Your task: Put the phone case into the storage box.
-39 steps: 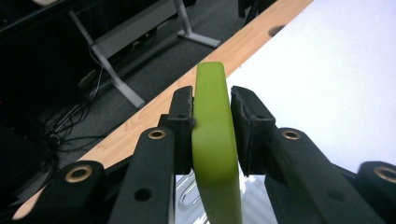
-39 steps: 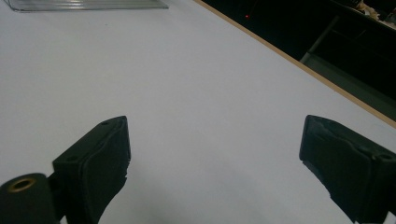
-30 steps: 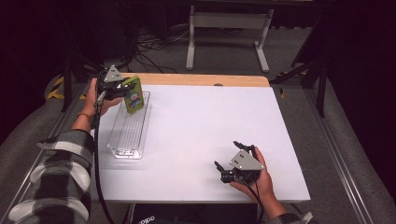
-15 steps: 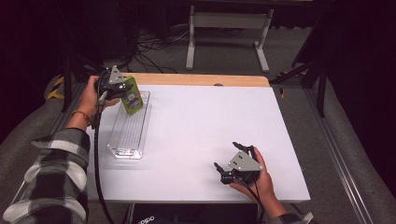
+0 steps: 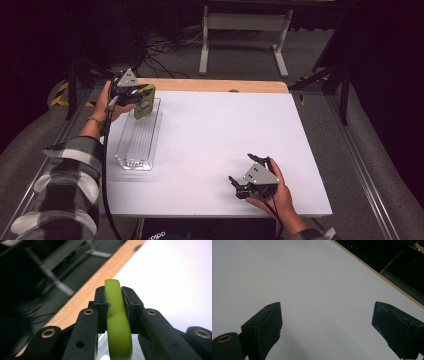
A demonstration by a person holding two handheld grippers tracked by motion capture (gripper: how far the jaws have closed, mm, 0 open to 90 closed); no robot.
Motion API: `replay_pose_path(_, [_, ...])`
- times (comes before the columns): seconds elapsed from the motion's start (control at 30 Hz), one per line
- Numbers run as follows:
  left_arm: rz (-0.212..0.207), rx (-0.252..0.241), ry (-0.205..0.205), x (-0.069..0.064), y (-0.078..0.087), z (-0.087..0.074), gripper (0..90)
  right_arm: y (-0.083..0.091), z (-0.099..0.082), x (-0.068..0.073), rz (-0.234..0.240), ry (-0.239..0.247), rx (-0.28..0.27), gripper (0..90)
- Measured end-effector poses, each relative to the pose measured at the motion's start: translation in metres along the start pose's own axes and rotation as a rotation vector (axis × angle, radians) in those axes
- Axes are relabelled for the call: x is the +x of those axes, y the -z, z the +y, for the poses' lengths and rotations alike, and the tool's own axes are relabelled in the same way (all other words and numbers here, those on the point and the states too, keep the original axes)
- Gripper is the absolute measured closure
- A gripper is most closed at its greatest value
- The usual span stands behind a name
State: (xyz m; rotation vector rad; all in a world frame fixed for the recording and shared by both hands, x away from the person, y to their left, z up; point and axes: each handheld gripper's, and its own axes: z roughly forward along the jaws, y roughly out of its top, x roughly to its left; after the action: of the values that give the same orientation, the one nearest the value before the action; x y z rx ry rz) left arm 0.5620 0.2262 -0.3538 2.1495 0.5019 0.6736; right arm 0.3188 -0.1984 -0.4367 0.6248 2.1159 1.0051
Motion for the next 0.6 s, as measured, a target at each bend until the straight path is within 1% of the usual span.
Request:
replay_pose_path(0.03, [-0.007, 0.008, -0.017, -0.001, -0.002, 0.001, 76.8, 0.000, 0.000, 0.000, -0.001, 0.000, 0.001, 10.1])
replay_pose_path(0.07, [-0.018, 0.008, -0.023, -0.002, -0.002, 0.002, 76.8, 0.000, 0.000, 0.001, -0.001, 0.001, 0.003, 10.1])
replay_pose_path(0.13, [-0.031, 0.002, -0.028, -0.003, -0.005, 0.003, 76.7, 0.000, 0.000, 0.000, 0.000, 0.004, 0.003, 10.1])
replay_pose_path(0.2, [-0.056, -0.013, -0.027, -0.002, -0.007, 0.005, 76.8, -0.001, -0.001, 0.000, 0.002, -0.002, 0.010, 10.1])
replay_pose_path(0.27, [-0.061, -0.008, -0.032, -0.003, -0.008, 0.005, 76.7, -0.001, 0.000, 0.001, 0.004, 0.002, 0.011, 10.1])
replay_pose_path(0.3, [-0.061, 0.007, -0.053, -0.002, -0.010, 0.007, 76.7, -0.001, 0.000, 0.001, 0.004, 0.002, 0.011, 10.1])
replay_pose_path(0.33, [-0.051, 0.025, -0.070, -0.003, -0.012, 0.007, 76.6, -0.001, -0.001, 0.001, 0.003, 0.005, 0.011, 10.1])
replay_pose_path(0.37, [-0.031, 0.038, -0.085, -0.002, -0.012, 0.008, 76.2, -0.002, -0.001, 0.001, 0.004, 0.009, 0.014, 10.1])
replay_pose_path(0.4, [-0.022, 0.046, -0.091, -0.001, -0.013, 0.009, 75.8, -0.002, -0.001, 0.002, 0.006, 0.007, 0.016, 10.1])
replay_pose_path(0.43, [-0.002, 0.058, -0.113, 0.000, -0.013, 0.010, 75.2, -0.002, -0.001, 0.002, 0.006, 0.007, 0.018, 10.1])
replay_pose_path(0.47, [0.010, 0.069, -0.123, 0.001, -0.012, 0.010, 74.2, -0.002, -0.001, 0.002, 0.005, 0.009, 0.020, 10.1])
replay_pose_path(0.5, [0.012, 0.096, -0.134, 0.003, -0.012, 0.011, 73.3, -0.002, -0.001, 0.003, 0.005, 0.010, 0.020, 10.0])
replay_pose_path(0.6, [0.017, 0.143, -0.145, 0.007, -0.011, 0.012, 71.1, -0.002, -0.001, 0.003, 0.008, 0.020, 0.019, 10.1])
